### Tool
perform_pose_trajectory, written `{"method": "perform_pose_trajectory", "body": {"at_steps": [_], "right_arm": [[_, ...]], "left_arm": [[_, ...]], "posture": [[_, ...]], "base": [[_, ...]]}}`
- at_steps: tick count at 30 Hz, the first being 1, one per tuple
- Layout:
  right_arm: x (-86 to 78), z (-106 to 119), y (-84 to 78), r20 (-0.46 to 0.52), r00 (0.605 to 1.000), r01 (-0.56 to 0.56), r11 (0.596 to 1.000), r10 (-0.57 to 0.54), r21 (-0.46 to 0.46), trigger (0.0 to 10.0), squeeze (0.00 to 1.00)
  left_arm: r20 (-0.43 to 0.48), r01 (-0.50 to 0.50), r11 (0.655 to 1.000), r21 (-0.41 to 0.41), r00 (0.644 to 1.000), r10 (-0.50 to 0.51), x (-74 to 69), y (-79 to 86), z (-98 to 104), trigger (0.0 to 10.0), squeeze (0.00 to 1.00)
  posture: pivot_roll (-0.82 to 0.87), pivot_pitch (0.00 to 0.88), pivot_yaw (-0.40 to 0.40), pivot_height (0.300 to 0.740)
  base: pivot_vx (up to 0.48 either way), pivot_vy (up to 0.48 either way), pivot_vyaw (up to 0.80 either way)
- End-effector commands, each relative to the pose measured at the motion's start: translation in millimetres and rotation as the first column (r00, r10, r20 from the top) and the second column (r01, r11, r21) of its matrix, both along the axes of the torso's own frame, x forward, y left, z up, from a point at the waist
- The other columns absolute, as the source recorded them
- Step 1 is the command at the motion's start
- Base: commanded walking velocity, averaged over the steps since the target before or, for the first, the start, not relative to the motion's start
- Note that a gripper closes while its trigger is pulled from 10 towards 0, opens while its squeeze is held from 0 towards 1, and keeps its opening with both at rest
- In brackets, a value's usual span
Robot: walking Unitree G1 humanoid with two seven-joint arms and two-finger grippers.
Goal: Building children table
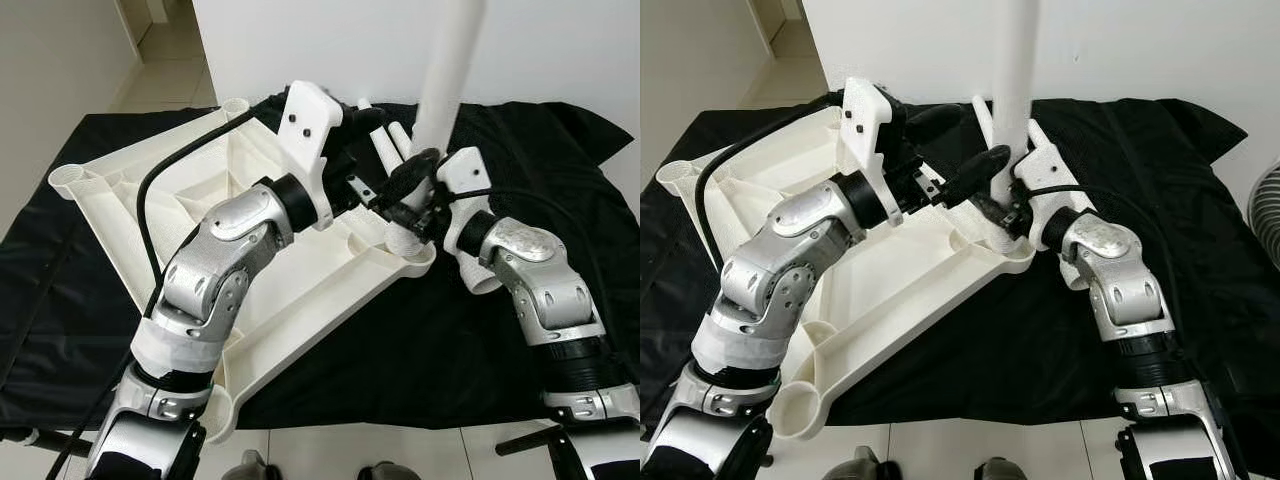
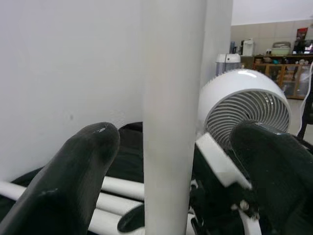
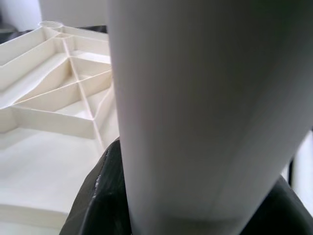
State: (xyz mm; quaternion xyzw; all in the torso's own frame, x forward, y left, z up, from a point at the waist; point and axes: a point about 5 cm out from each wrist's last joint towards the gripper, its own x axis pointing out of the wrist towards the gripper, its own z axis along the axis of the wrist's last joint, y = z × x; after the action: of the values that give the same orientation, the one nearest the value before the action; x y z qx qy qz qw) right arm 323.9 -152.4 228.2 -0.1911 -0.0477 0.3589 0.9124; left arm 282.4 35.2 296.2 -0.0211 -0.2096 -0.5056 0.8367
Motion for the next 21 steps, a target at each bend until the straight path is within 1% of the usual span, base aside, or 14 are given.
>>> {"method": "perform_pose_trajectory", "body": {"at_steps": [1,2,4,9,12,17,19,21], "right_arm": [[-4.0,2.0,4.2,0.004,0.999,-0.040,0.999,0.040,-0.017,10.0,0.00],[-4.0,2.0,4.2,0.004,0.999,-0.040,0.999,0.040,-0.017,10.0,0.00],[-6.9,0.3,7.3,-0.005,0.997,-0.078,0.996,0.078,-0.044,10.0,0.00],[-8.1,-0.4,9.1,-0.006,0.995,-0.095,0.994,0.095,-0.055,10.0,0.00],[-9.4,-1.7,12.6,-0.020,0.992,-0.123,0.990,0.122,-0.075,10.0,0.00],[-10.2,-3.1,13.4,-0.034,0.991,-0.135,0.987,0.133,-0.086,10.0,0.00],[-10.3,-5.5,14.0,-0.048,0.988,-0.148,0.983,0.144,-0.105,10.0,0.00],[-10.3,-5.5,14.0,-0.048,0.988,-0.148,0.983,0.144,-0.105,10.0,0.00]], "left_arm": [[0.002,0.030,1.000,0.003,1.000,-0.030,-2.2,-0.9,2.9,10.0,0.00],[0.002,0.030,1.000,0.003,1.000,-0.030,-2.2,-0.9,2.9,10.0,0.00],[-0.042,0.038,0.999,0.015,0.998,-0.037,-1.1,-6.5,0.2,10.0,0.00],[-0.061,0.037,0.999,0.024,0.998,-0.035,-0.5,-10.0,-2.2,10.0,0.00],[-0.096,0.026,0.999,0.045,0.995,-0.021,2.1,-16.4,-5.9,10.0,0.00],[-0.108,0.023,0.999,0.048,0.994,-0.018,3.0,-18.8,-5.2,10.0,0.00],[-0.147,0.003,0.996,0.085,0.989,0.010,7.3,-22.5,-5.1,10.0,0.00],[-0.147,0.003,0.996,0.085,0.989,0.010,7.3,-22.5,-5.1,10.0,0.00]], "posture": [[-0.14,0.040,0.052,0.740],[-0.14,0.040,0.052,0.740],[-0.14,0.040,0.056,0.740],[-0.14,0.040,0.056,0.740],[-0.14,0.041,0.060,0.740],[-0.14,0.041,0.060,0.740],[-0.14,0.034,0.059,0.740],[-0.14,0.034,0.059,0.740]], "base": [[0.000,0.000,0.00],[0.000,0.000,0.00],[0.000,0.000,0.00],[0.000,0.000,0.00],[0.000,0.000,0.00],[0.000,0.000,0.00],[0.000,0.000,0.00],[0.000,0.000,0.00]]}}
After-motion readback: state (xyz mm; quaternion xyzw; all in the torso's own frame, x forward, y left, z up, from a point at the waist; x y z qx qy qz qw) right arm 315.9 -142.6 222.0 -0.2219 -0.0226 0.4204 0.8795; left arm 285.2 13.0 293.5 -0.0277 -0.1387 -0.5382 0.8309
